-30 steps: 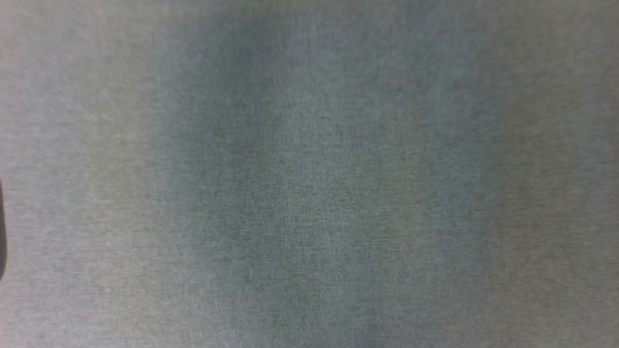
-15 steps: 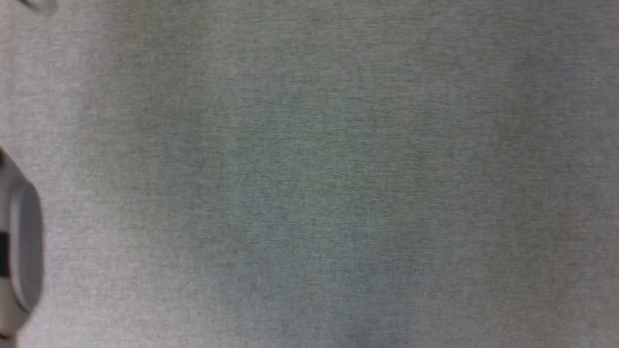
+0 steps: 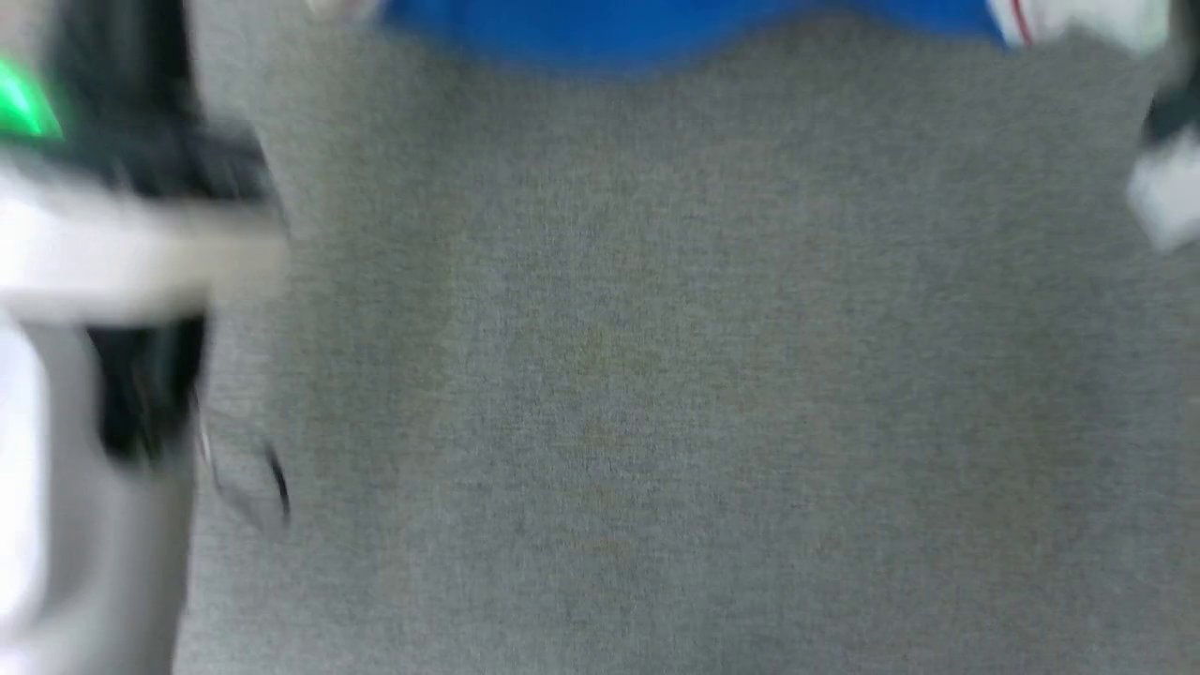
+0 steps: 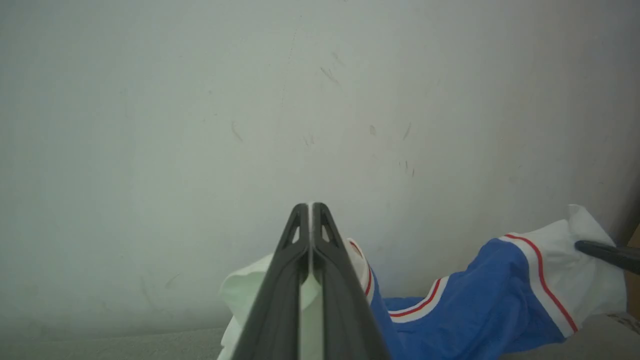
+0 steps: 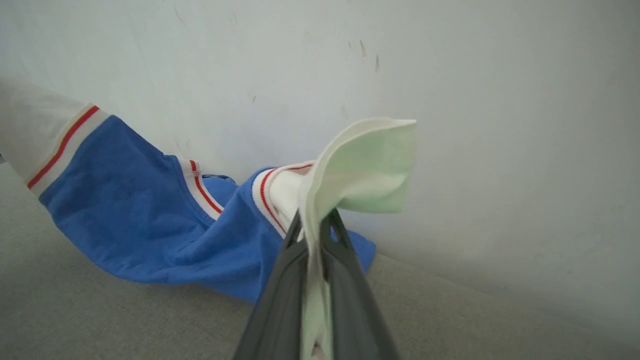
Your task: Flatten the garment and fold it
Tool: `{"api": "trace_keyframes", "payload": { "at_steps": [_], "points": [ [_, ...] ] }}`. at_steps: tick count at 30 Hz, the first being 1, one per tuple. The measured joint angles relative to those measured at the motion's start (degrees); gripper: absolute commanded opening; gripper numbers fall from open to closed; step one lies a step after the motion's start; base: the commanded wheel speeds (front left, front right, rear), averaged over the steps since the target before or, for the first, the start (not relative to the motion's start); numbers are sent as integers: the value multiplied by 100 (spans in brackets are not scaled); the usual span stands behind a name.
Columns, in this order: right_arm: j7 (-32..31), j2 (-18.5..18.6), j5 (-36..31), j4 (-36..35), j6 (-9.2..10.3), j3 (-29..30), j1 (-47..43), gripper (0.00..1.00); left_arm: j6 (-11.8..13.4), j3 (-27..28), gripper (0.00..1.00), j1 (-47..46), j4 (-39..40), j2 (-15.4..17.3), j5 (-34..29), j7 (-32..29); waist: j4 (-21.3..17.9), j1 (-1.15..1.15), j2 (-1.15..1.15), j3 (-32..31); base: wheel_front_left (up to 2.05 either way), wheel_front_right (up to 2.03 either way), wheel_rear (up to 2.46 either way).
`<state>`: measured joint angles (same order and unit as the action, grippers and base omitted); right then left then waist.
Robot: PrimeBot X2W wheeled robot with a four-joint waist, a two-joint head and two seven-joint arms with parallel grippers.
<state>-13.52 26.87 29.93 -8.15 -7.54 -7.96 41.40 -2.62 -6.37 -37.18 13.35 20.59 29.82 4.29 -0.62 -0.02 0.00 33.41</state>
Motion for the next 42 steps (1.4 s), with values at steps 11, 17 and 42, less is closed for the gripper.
{"api": "trace_keyframes", "payload": {
  "at_steps": [11, 17, 42],
  "points": [
    [69, -878, -183, -538, 1, 748, -3304, 0, 108, -546, 0, 3212, 289, 167, -313, 86, 28, 0, 0, -951, 0, 0, 0],
    [152, -1143, -160, -378, 1, 800, -4315, 0, 65, -933, 0, 3891, -81, 186, -463, 62, 90, 0, 0, -1395, 0, 0, 0],
    [-846, -1027, 7, 97, 0, 1328, -6427, 0, 509, -946, 0, 5706, -311, 497, 48, -878, 203, 2, 0, -2291, 0, 0, 0]
  ]
}}
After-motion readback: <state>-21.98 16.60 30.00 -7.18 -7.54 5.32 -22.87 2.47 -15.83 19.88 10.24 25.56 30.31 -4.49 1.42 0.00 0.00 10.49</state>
